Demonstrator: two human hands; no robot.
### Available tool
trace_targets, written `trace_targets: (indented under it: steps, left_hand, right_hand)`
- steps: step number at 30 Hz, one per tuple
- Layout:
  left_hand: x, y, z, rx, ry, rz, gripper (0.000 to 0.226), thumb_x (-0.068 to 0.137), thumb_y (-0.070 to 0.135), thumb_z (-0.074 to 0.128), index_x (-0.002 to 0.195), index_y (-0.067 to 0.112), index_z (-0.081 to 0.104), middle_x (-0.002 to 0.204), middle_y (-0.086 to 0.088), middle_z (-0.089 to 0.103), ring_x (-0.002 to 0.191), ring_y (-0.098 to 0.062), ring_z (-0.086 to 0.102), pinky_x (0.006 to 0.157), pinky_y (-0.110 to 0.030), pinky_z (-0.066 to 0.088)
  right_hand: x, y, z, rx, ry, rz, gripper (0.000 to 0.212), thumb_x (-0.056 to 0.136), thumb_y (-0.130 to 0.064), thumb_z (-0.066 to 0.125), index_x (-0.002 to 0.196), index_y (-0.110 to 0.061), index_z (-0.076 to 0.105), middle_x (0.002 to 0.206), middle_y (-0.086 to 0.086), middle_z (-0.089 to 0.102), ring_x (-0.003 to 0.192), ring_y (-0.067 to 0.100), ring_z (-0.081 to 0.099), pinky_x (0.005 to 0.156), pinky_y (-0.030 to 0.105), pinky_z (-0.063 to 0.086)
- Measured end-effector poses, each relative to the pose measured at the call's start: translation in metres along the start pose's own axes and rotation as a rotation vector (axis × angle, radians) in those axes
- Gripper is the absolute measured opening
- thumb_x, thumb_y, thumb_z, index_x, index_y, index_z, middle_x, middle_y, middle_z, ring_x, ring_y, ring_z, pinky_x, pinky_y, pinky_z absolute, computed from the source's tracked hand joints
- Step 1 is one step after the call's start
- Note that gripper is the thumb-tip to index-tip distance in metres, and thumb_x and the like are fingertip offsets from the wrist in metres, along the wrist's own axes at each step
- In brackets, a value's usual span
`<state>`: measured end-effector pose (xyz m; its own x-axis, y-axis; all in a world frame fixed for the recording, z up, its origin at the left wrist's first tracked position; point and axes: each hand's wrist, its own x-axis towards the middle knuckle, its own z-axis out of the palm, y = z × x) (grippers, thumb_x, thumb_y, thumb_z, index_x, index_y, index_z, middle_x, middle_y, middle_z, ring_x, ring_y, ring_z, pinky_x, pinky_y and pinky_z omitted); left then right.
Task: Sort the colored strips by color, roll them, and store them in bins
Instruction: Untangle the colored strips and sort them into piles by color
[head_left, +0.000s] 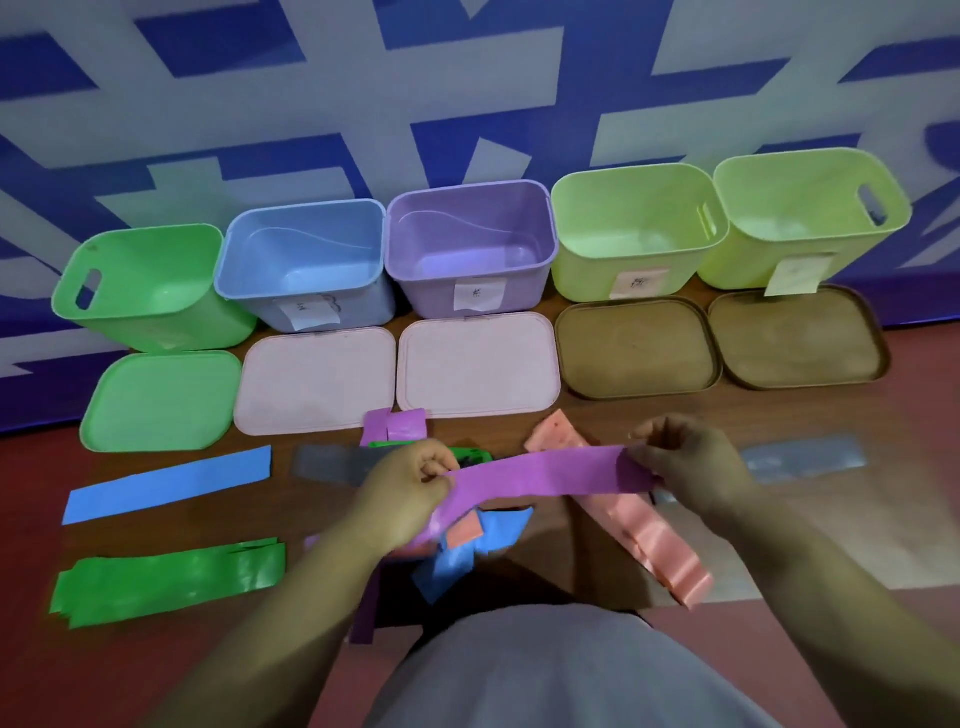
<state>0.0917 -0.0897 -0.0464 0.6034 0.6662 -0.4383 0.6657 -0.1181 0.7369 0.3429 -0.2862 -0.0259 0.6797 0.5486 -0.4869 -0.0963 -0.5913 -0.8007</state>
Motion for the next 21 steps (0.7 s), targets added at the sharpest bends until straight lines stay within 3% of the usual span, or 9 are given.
trace_targets:
  steps: [2,4,7,13,16,17,21]
  left_hand:
    - [0.007,0.017,0.018,-0.015,0.029,-0.014,0.028,0.084,0.003,0.066,0.077,0.029,0.067,0.074,0.010,0.070,0.075,-0.014,0.066,0.075,-0.030,0.051]
    - [0.014,0.035,0.037,-0.033,0.039,-0.014,0.025,0.084,0.007,0.066,0.080,0.030,0.069,0.076,0.009,0.072,0.078,-0.016,0.067,0.074,-0.030,0.052]
    - [0.020,0.063,0.072,-0.097,0.039,-0.038,0.017,0.086,0.006,0.066,0.083,0.021,0.070,0.078,-0.001,0.073,0.069,-0.011,0.062,0.067,-0.026,0.047]
    - [0.027,0.101,0.153,-0.119,-0.162,-0.028,0.027,0.086,0.004,0.069,0.077,0.029,0.069,0.070,0.009,0.069,0.061,-0.007,0.056,0.064,-0.025,0.042]
    - [0.028,0.120,0.194,-0.018,-0.315,0.020,0.027,0.088,0.006,0.068,0.078,0.030,0.064,0.061,0.015,0.061,0.057,-0.003,0.051,0.062,-0.021,0.041]
    - [0.029,0.127,0.208,0.015,-0.365,0.034,0.027,0.088,0.006,0.067,0.078,0.031,0.063,0.061,0.016,0.060,0.057,-0.002,0.052,0.062,-0.021,0.041]
    - [0.032,0.151,0.259,0.109,-0.509,0.078,0.026,0.090,0.007,0.066,0.080,0.031,0.061,0.066,0.013,0.062,0.057,-0.001,0.054,0.063,-0.022,0.043]
  right_hand:
    - [0.011,0.010,-0.020,-0.045,-0.030,0.012,0.013,0.086,0.000,0.068,0.085,-0.012,0.068,0.084,0.013,0.072,0.080,0.036,0.070,0.073,0.053,0.059]
    - [0.019,0.019,-0.041,-0.069,-0.043,0.027,0.018,0.084,0.002,0.068,0.083,-0.016,0.068,0.084,0.010,0.073,0.087,0.037,0.071,0.079,0.055,0.058]
    - [0.028,0.032,-0.073,-0.084,-0.021,0.059,0.021,0.084,0.003,0.065,0.082,-0.017,0.068,0.081,0.008,0.072,0.078,0.031,0.070,0.074,0.048,0.059]
    - [0.033,0.072,-0.155,-0.238,-0.029,0.119,0.016,0.080,-0.004,0.066,0.084,-0.019,0.069,0.072,0.004,0.068,0.060,0.016,0.058,0.062,0.036,0.049]
    - [0.029,0.088,-0.191,-0.429,-0.044,0.129,0.013,0.084,-0.007,0.063,0.089,-0.017,0.068,0.078,0.001,0.068,0.060,0.007,0.054,0.048,0.010,0.040]
    - [0.029,0.093,-0.202,-0.481,-0.031,0.122,0.009,0.085,-0.010,0.064,0.090,-0.016,0.069,0.080,0.002,0.068,0.061,0.004,0.054,0.048,0.007,0.039]
    - [0.028,0.122,-0.235,-0.574,0.006,0.138,0.019,0.083,-0.025,0.072,0.091,-0.008,0.072,0.080,0.007,0.071,0.071,0.022,0.063,0.057,0.018,0.039]
